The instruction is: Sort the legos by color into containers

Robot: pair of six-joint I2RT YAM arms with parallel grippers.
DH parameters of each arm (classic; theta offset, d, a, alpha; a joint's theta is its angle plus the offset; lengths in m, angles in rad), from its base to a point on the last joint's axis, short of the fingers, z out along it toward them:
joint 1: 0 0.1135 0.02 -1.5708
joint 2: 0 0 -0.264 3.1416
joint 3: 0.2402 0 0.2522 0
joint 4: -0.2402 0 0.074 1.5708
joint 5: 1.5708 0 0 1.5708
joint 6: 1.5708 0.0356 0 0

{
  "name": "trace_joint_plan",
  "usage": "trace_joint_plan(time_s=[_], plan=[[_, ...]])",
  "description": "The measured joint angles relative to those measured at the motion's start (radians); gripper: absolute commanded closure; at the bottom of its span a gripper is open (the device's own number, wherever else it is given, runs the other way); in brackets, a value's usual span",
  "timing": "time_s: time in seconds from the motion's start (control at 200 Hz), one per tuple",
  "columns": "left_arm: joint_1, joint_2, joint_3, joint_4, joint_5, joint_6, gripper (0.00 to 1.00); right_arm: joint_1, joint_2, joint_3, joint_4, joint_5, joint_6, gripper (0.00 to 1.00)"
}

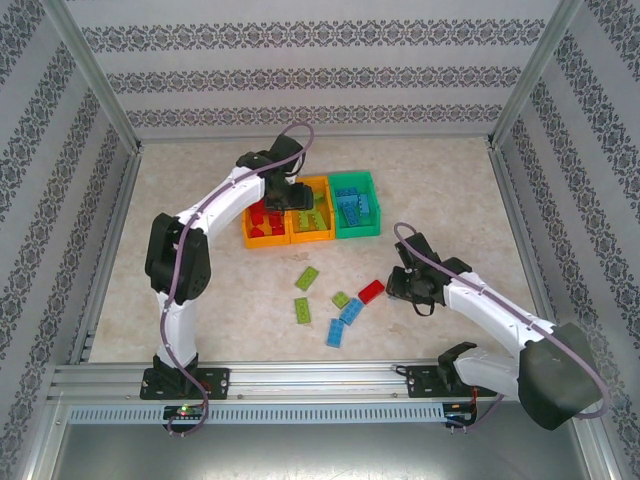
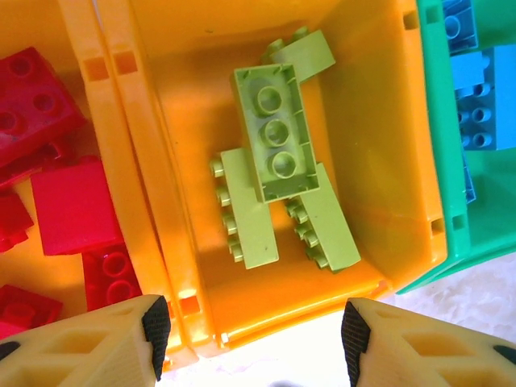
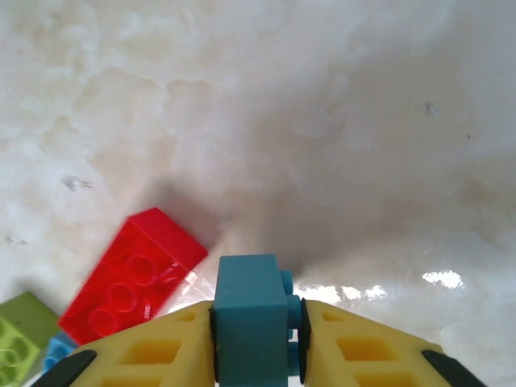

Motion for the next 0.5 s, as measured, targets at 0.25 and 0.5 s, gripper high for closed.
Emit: trace_joint_plan(time_s=[0.25, 0.5], plan=[[-0.009, -0.129, -0.163, 0.023, -0.007, 0.005, 0.40, -0.049, 0.117, 0.232, 0.008, -0.009, -0.075, 0.71], [-0.141, -0.245, -0.350, 0.032, -0.016, 0.036, 0.40, -0.100, 0.359, 0.505, 0.048, -0.061, -0.159, 0.72]])
